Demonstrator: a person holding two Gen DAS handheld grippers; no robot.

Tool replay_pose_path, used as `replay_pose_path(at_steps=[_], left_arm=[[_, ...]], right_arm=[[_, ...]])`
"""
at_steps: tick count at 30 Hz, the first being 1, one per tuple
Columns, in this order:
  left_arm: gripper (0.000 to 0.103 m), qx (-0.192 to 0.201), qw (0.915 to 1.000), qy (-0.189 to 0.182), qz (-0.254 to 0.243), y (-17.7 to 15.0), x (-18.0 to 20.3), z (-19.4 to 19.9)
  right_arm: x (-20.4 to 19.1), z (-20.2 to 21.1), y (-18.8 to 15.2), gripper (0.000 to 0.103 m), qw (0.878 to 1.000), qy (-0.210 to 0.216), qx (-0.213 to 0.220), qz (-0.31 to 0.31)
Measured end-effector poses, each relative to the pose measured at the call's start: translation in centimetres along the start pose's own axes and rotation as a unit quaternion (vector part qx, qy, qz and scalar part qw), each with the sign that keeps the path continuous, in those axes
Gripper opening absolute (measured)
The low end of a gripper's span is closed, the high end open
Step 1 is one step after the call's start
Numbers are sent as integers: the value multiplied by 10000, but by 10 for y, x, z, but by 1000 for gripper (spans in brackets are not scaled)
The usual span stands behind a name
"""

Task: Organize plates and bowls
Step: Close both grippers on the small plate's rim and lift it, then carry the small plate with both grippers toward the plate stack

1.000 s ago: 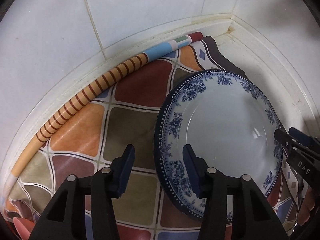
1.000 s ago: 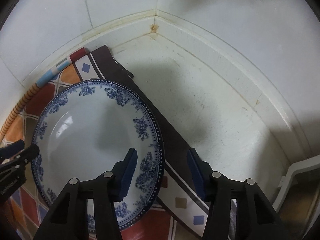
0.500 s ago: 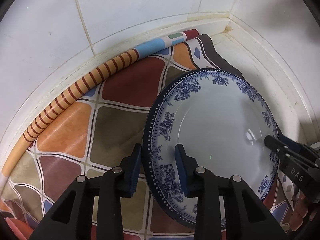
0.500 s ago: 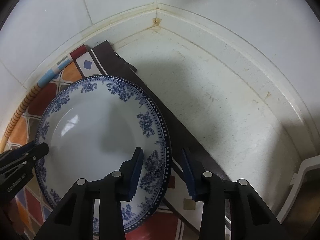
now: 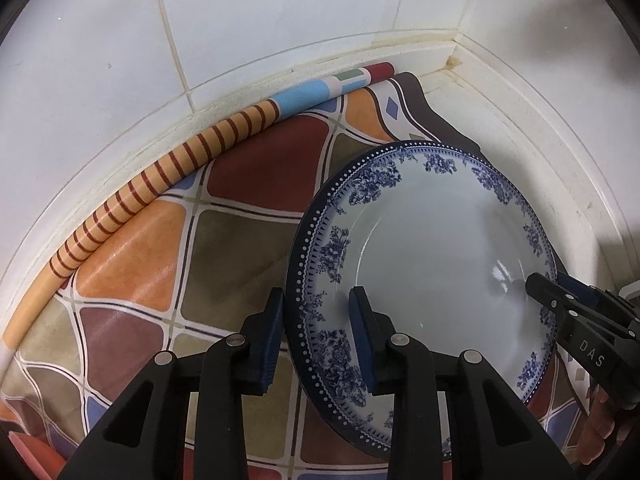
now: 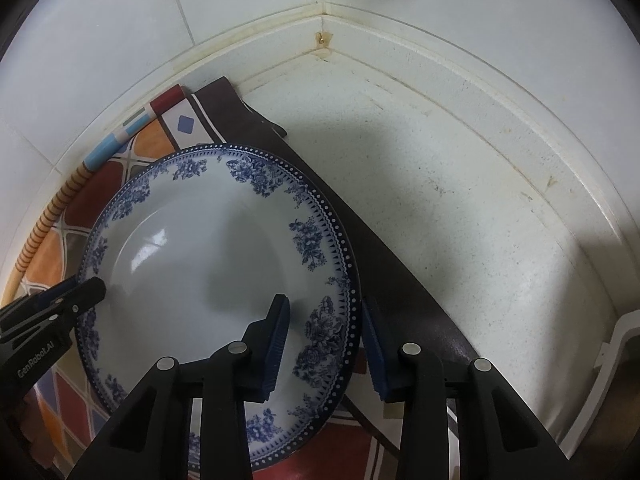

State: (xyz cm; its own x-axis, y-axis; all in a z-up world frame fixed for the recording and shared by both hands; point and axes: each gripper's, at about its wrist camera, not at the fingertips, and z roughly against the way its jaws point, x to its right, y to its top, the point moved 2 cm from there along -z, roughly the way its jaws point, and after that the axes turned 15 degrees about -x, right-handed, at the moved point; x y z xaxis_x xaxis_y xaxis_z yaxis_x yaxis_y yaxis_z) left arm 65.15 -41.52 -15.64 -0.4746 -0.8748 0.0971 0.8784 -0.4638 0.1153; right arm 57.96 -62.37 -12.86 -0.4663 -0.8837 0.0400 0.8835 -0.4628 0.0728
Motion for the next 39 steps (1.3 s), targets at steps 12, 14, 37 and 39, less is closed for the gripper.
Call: replay_pose_path(at_steps=[12,14,37,39], left_arm=[[32,202,9996,-149,111,-24,-9,28],[32,249,9995,-163,130,-30,-12,36],[31,785,9928,-183,881,-170,-74,111],[31,804,9921,-189,942,-186,-82,116]], right_arm=[[-12,24,-19,37,9996,-136,214,86],[-16,32,-24,37,9994,-172,264,113],[-91,110,-128,37,9957,-109,717,574],[-100,113,-140,37,9953,-99,718,641]])
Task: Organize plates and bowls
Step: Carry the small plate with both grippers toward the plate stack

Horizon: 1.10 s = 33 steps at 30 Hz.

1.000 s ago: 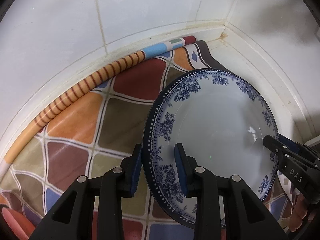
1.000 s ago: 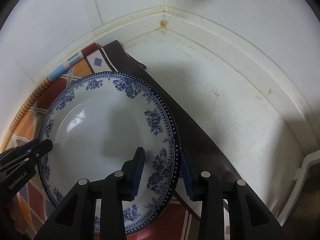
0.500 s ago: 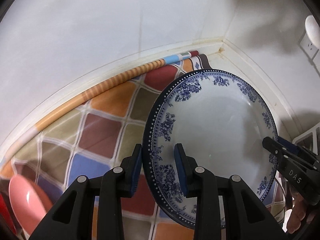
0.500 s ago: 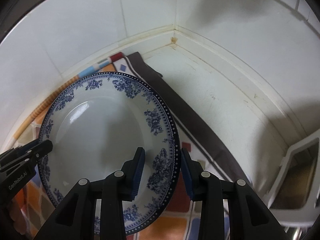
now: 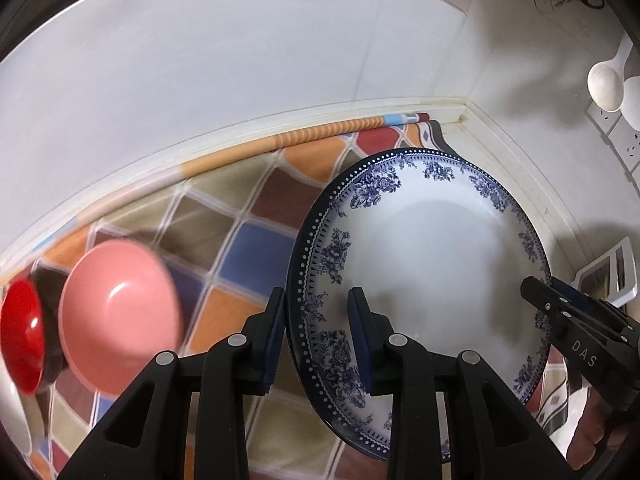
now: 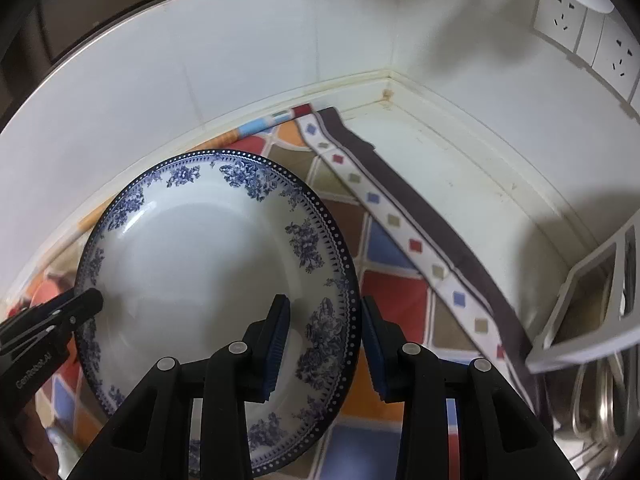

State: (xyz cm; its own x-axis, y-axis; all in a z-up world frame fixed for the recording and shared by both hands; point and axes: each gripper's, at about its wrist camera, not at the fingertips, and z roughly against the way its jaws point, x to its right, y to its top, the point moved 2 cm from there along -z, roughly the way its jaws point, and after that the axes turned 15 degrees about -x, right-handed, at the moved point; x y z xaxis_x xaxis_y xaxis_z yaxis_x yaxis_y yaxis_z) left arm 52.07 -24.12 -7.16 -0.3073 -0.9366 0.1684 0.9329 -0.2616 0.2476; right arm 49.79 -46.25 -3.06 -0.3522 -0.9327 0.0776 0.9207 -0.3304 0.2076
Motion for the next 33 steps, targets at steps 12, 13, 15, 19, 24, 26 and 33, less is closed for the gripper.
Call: replay_pose_path(at_steps=[12,13,15,19,24,26,33], left_arm=[[31,241,9990,19,370,-71,-64,42],[31,263,9989,24,389,-77,-69,46],[31,314,9986,19,431,-88,-79,53],[31,432,9977,32,526,-110,-98,69],[31,587,9963,118,619,-138,-121,89],[31,626,9957,136,673,-149,-132,97],[31,711,9935,136,880,-185,-163,112]], right_arm=[[-58,23,-68,37,9991,56,198,370],[-62,26,-73,37,9990,67,211,387],[-73,31,-84,37,9987,85,238,441],[-93,43,-103,37,9979,105,337,537],[-119,56,-128,37,9966,158,447,680],[-128,59,-136,37,9962,200,454,718],[-160,70,-167,37,9942,299,538,886]])
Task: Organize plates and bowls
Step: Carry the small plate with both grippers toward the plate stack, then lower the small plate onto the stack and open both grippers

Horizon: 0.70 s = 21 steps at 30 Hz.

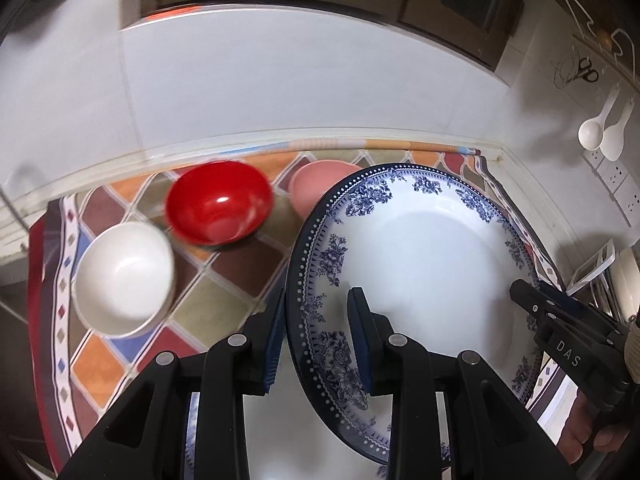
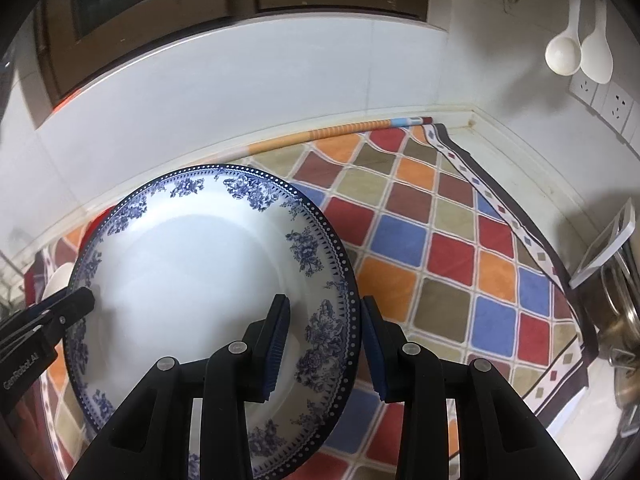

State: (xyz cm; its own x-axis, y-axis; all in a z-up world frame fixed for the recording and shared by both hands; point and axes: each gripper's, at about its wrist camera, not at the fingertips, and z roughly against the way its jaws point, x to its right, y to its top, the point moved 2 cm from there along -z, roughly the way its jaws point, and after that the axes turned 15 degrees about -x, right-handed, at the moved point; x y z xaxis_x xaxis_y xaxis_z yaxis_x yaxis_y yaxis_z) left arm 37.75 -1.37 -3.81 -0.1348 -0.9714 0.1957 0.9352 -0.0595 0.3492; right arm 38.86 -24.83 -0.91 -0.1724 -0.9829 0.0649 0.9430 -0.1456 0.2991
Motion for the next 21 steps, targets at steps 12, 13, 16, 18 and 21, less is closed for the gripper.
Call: replay_pose_path(at_steps=[12,13,16,18,21], left_arm=[[31,-86,9992,46,382,-53,-54,7],[31,-108,9991,46,409,-56,-57,7],[31,-160,9986,67,498,-68,-66,6],[31,-180,9983,90,542,-75,-73,5],[31,-238,9979,122,593,-83,-80,3]], right_arm=[[-52,4,-42,37,9994,68,-8,332],[-55,3,-45,37,9994,82,-30,349],[-65,1,-56,37,9991,90,-64,409],[-71,-1,-62,37,9988,84,-83,467],[-80,-4,-71,37,9985,118,-128,525]])
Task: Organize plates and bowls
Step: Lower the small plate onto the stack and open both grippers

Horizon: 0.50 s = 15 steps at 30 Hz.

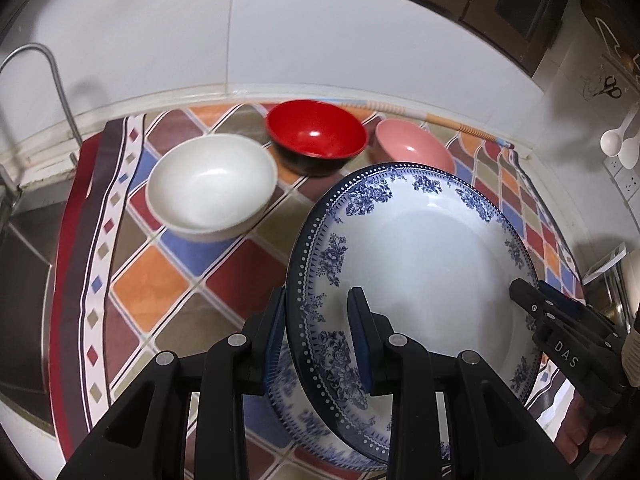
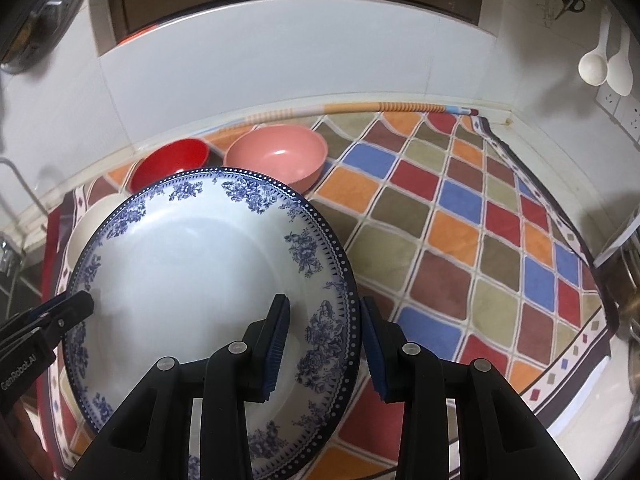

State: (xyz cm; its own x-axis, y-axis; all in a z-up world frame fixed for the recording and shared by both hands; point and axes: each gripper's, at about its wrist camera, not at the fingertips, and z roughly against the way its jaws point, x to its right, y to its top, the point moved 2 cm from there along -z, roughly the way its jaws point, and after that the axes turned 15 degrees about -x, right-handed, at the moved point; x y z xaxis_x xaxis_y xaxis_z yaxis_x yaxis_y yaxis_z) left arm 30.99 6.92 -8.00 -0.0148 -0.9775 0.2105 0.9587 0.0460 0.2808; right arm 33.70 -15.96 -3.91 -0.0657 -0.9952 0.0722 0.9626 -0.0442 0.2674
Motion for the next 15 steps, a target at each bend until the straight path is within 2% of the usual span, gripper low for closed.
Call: replay_pose_path(at_steps=[15], left_arm=[[31,-438,9989,44,183,-25,-19,-30]], right_arm=[[-23,-29,-26,37,9993,-23,-310,211]])
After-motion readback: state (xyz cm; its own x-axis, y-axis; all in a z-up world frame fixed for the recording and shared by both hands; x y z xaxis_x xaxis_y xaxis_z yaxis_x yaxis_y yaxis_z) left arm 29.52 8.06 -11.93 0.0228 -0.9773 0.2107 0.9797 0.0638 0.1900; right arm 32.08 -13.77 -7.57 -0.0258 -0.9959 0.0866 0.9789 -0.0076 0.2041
